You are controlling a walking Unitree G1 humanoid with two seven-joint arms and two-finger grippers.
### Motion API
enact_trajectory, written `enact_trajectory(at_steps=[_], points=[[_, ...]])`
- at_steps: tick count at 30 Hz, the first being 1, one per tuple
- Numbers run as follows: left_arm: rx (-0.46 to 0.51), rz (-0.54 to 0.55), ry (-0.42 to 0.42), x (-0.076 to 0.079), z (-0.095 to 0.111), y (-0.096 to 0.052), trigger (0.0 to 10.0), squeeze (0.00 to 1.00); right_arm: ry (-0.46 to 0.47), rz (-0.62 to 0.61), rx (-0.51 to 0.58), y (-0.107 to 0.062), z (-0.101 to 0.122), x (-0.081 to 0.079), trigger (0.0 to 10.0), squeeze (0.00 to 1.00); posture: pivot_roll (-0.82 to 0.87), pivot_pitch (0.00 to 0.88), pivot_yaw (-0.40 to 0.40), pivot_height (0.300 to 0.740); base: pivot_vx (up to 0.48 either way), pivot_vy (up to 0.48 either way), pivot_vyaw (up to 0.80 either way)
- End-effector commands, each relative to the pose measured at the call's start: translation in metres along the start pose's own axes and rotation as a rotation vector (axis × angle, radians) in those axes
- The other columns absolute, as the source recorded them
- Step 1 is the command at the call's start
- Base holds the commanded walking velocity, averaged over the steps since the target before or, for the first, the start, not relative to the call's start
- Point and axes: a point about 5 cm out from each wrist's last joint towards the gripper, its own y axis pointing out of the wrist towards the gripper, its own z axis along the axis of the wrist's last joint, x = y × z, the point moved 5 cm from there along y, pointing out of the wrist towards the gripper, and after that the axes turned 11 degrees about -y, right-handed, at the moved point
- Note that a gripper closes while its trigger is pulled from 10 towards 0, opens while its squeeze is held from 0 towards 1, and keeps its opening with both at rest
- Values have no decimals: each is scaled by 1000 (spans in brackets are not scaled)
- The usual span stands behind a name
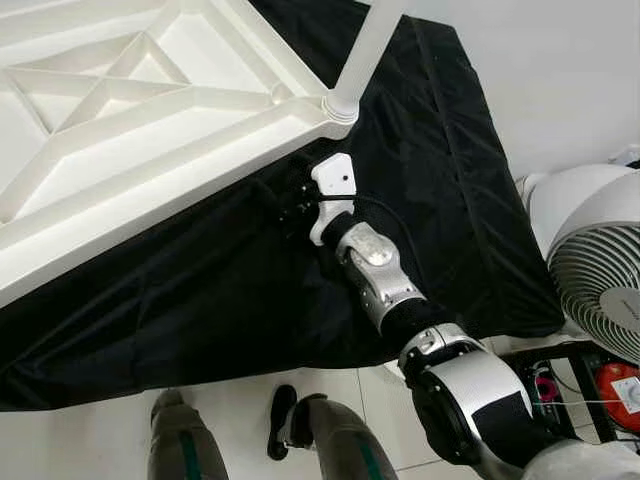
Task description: Building children table
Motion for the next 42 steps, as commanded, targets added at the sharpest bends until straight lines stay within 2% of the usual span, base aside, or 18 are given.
enact_trajectory(at_steps=[1, 3, 6, 9, 15, 16, 17, 19, 23, 25, 26, 29, 31, 33, 34, 37, 41, 42], points=[[-3, 75, 1, -13, -4, -4, 10000, 0, -1, -13, -23, -6, -8, 4, 10000, 0, 486, 224, -209, 740, 0, 0, 0], [32, 140, -13, -28, -1, 5, 10000, 0, -3, -25, -23, -7, -9, 6, 10000, 0, 476, 222, -202, 740, 0, 0, 0], [66, 165, -21, -33, 3, 13, 10000, 0, -5, -35, -26, -9, -10, 9, 10000, 0, 469, 222, -197, 740, 0, 0, 0], [139, 160, -75, -29, 16, 31, 10000, 0, -30, -60, -55, -13, -16, 12, 10000, 0, 445, 221, -183, 740, 0, 0, 0], [201, 117, -105, -17, 28, 47, 10000, 0, -39, -95, -86, -15, -22, 15, 10000, 0, 420, 219, -174, 740, 0, 0, 0], [252, 84, -132, -5, 39, 60, 10000, 0, -52, -145, -118, -16, -25, 23, 10000, 0, 413, 218, -173, 740, 0, 0, 0], [252, 84, -132, -5, 39, 60, 10000, 0, -52, -145, -118, -16, -25, 23, 10000, 0, 413, 218, -173, 740, 0, 0, 0], [318, 38, -171, 13, 54, 76, 10000, 0, -72, -215, -160, -18, -29, 35, 10000, 0, 383, 212, -166, 740, 0, 0, 0], [343, 9, -193, 24, 59, 83, 10000, 0, -87, -258, -187, -19, -31, 44, 10000, 0, 374, 210, -165, 740, 0, 0, 0], [362, -58, -236, 47, 64, 91, 10000, 0, -103, -347, -246, -24, -36, 61, 10000, 0, 352, 207, -163, 740, 0, 0, 0], [362, -58, -236, 47, 64, 91, 10000, 0, -103, -347, -246, -24, -36, 61, 10000, 0, 352, 207, -163, 740, 0, 0, 0], [380, -155, -293, 78, 71, 100, 10000, 0, -116, -475, -340, -32, -44, 85, 10000, 0, 332, 206, -163, 740, 0, 0, 0], [378, -173, -296, 83, 72, 101, 10000, 0, -111, -496, -355, -34, -45, 89, 10000, 0, 332, 206, -163, 740, 0, 0, 0], [370, -224, -326, 98, 71, 104, 10000, 0, -103, -563, -415, -41, -51, 101, 10000, 0, 318, 205, -165, 740, 0, 0, 0], [370, -224, -326, 98, 71, 104, 10000, 0, -103, -563, -415, -41, -51, 101, 10000, 0, 318, 205, -165, 740, 0, 0, 0], [360, -293, -379, 120, 74, 105, 10000, 0, -93, -604, -458, -46, -54, 110, 10000, 0, 303, 205, -165, 740, 0, 0, 0], [355, -355, -415, 140, 79, 104, 10000, 0, -87, -613, -472, -46, -54, 115, 10000, 0, 292, 206, -166, 740, 0, 0, 0], [355, -355, -415, 140, 79, 104, 10000, 0, -87, -613, -472, -46, -54, 115, 10000, 0, 292, 206, -166, 740, 0, 0, 0]])
